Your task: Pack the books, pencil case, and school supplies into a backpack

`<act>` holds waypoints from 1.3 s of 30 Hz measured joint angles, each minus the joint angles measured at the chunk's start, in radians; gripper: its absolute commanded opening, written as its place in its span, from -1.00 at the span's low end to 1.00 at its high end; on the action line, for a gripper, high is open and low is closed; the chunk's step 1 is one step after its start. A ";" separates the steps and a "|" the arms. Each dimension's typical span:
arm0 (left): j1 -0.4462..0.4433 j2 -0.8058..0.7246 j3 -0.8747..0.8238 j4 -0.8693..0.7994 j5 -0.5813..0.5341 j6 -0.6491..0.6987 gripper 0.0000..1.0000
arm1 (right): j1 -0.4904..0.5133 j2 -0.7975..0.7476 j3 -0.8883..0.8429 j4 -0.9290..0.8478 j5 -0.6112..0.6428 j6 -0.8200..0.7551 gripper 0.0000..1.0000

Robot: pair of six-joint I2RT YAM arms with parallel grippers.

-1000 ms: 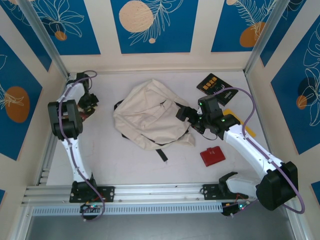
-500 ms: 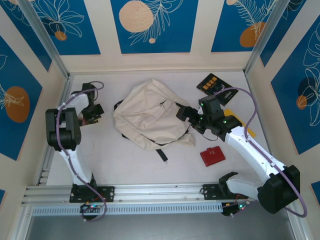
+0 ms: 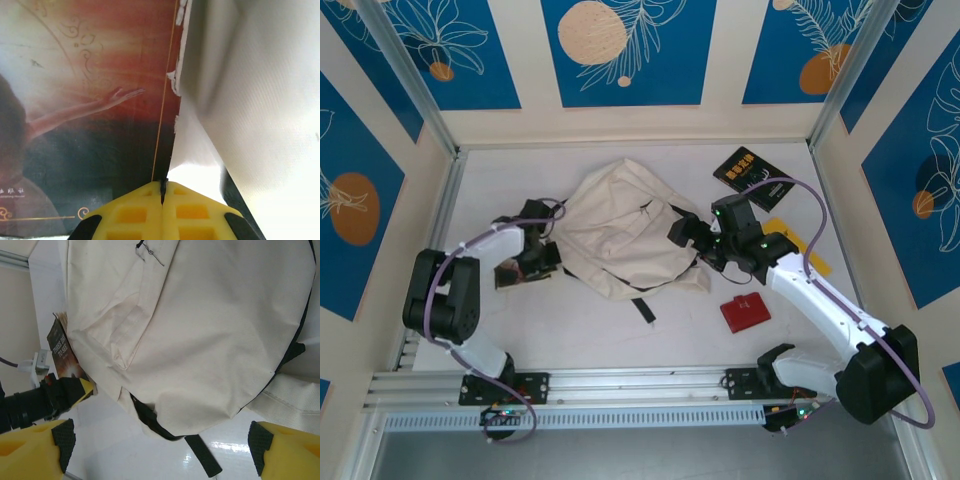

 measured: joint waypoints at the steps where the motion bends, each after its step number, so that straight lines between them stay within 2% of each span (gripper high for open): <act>1: -0.024 -0.014 -0.016 0.006 -0.001 -0.018 -1.00 | 0.004 0.002 0.000 0.001 0.000 0.000 0.82; 10: -0.270 -0.088 -0.090 0.033 -0.005 -0.169 -1.00 | 0.042 0.031 0.000 0.001 0.002 0.004 0.82; 11: -0.289 -0.088 -0.090 0.033 -0.003 -0.176 -0.95 | 0.049 0.037 0.000 0.001 0.003 0.004 0.82; 13: -0.309 -0.094 -0.089 0.025 0.005 -0.181 -0.62 | 0.061 0.051 0.002 0.000 0.003 0.004 0.82; 15: -0.313 -0.110 -0.086 0.008 0.013 -0.176 -0.17 | 0.080 0.076 0.015 -0.008 0.004 0.003 0.82; 17: -0.309 -0.130 -0.074 -0.021 0.015 -0.171 0.06 | 0.101 0.108 0.038 -0.015 0.007 0.002 0.81; 22: -0.254 -0.203 -0.042 -0.076 0.011 -0.137 0.25 | 0.182 0.223 0.127 -0.032 0.017 -0.019 0.75; 27: -0.079 -0.309 -0.060 -0.112 0.003 -0.095 0.41 | 0.310 0.406 0.282 -0.048 0.029 -0.063 0.66; 30: 0.034 -0.373 -0.110 -0.122 0.003 -0.084 0.51 | 0.384 0.534 0.392 -0.054 0.029 -0.099 0.51; 33: 0.111 -0.417 -0.174 -0.128 0.003 -0.082 0.53 | 0.439 0.665 0.502 -0.066 0.026 -0.136 0.36; 39: 0.180 -0.472 -0.307 -0.124 0.024 -0.105 0.55 | 0.490 0.876 0.664 -0.107 -0.013 -0.217 0.08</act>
